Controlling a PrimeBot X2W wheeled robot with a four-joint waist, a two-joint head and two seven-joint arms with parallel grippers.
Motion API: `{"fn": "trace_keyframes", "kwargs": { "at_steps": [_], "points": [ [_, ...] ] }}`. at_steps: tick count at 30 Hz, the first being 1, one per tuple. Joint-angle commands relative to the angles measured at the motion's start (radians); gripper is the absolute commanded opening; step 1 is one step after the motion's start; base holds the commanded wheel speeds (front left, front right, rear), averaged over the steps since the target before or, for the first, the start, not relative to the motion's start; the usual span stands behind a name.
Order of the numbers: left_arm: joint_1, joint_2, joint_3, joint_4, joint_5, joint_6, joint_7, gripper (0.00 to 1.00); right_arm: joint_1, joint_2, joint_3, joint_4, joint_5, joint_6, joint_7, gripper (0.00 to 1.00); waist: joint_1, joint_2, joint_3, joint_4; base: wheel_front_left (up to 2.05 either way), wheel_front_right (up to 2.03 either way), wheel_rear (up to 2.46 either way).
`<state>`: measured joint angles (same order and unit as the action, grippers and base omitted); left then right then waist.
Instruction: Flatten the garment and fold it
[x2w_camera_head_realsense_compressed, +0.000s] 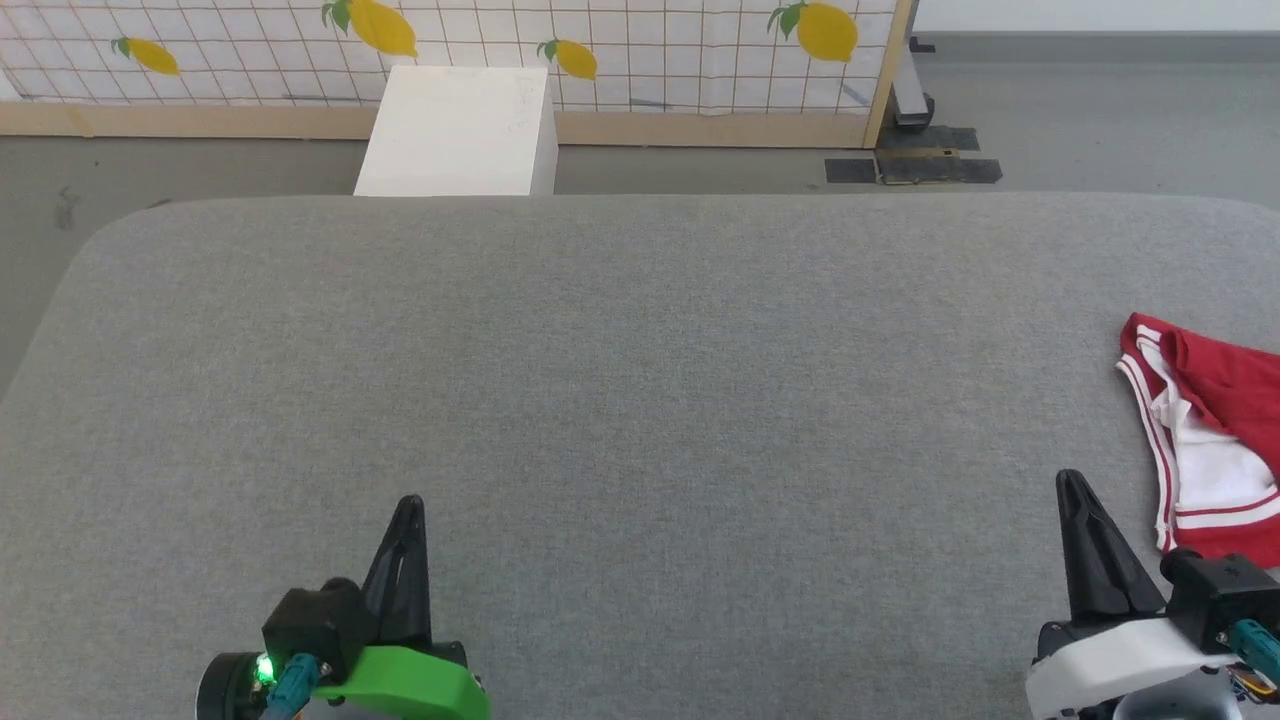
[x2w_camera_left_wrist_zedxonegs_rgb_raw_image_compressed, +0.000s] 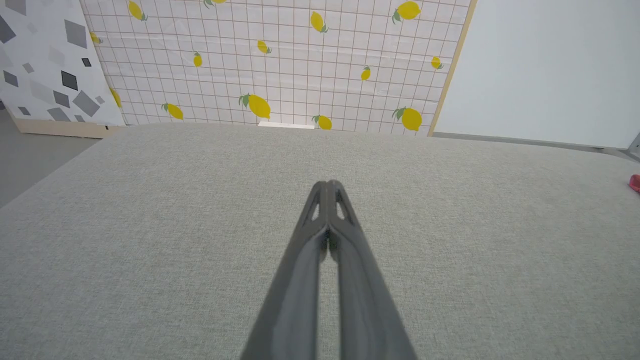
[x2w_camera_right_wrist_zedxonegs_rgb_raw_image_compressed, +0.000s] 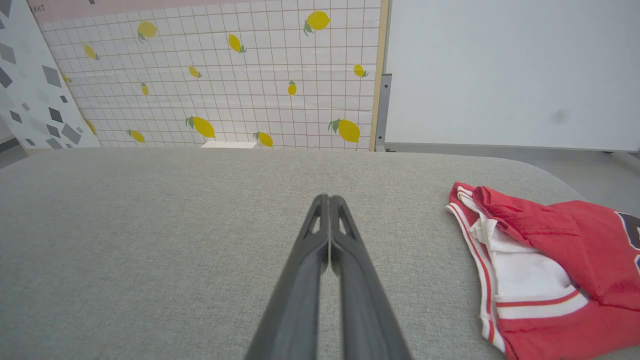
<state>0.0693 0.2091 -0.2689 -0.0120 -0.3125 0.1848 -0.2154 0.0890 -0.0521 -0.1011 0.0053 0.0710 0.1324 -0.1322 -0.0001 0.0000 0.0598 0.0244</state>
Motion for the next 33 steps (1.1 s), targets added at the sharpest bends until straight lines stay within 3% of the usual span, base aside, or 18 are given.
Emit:
{"fn": "trace_keyframes", "kwargs": {
  "at_steps": [1, 33],
  "points": [
    [-0.011, -0.010, 0.010, 0.001, 0.022, -0.008, 0.006, 0.00, -0.013, 0.000, 0.005, -0.001, -0.005, 0.000, 0.004, 0.00, 0.0001, 0.0000, -0.001, 0.000, 0.00, 0.00, 0.00],
    [-0.029, -0.056, 0.089, 0.005, 0.111, -0.062, 0.070, 0.00, -0.036, 0.001, 0.034, -0.002, -0.025, -0.001, 0.043, 0.00, 0.0001, 0.0000, -0.019, -0.008, 0.00, 0.00, 0.00]
  ]
}}
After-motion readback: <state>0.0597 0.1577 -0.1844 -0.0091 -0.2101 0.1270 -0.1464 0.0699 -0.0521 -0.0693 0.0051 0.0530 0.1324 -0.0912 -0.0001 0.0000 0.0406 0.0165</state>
